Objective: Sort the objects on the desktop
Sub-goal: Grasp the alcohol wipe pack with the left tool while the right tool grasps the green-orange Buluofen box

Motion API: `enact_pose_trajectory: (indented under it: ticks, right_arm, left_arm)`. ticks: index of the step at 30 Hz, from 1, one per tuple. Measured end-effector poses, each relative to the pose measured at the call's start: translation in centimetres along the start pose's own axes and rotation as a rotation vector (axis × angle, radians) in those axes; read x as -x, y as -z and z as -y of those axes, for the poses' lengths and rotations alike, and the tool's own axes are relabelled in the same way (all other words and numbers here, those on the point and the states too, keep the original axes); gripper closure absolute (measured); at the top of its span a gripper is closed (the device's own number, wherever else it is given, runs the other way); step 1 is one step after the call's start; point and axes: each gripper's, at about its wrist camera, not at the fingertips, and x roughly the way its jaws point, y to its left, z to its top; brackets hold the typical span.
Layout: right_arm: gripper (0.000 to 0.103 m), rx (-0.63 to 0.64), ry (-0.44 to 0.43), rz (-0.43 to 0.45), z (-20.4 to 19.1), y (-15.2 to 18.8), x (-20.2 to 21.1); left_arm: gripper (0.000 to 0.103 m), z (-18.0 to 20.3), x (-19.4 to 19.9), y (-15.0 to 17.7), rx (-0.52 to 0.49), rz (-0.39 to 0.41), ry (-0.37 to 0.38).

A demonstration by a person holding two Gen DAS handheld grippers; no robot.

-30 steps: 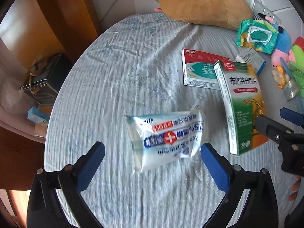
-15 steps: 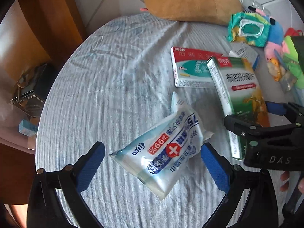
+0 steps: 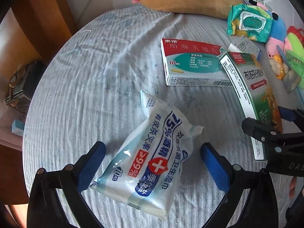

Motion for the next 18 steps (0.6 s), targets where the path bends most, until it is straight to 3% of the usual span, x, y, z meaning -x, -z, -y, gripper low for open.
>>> enact_pose_trajectory:
  ticks: [2,5,7,9,11,18]
  right_arm:
    - [0.0,0.003,0.007,0.009,-0.1,0.0,-0.1]
    - [0.0,0.029,0.032,0.01,-0.5,0.2,-0.3]
    - [0.0,0.048,0.047,0.015,-0.7,0.4,-0.3]
    - [0.006,0.046,0.06,0.027,-0.8,0.7,-0.2]
    - [0.014,0.05,0.067,0.033,-0.8,0.9,0.1]
    - [0.015,0.025,0.013,0.031,-0.3,1.8,1.3]
  left_arm:
    - [0.006,-0.1,0.1,0.0,-0.007,0.006,0.004]
    - [0.021,0.0,0.8,0.3,-0.009,0.024,0.009]
    - [0.027,0.1,1.4,0.5,-0.005,0.03,0.011]
    - [0.038,0.2,2.0,0.7,-0.001,0.035,0.013]
    - [0.041,0.2,2.6,0.9,0.003,0.041,0.015]
    - [0.047,0.5,4.6,1.6,0.016,0.06,0.021]
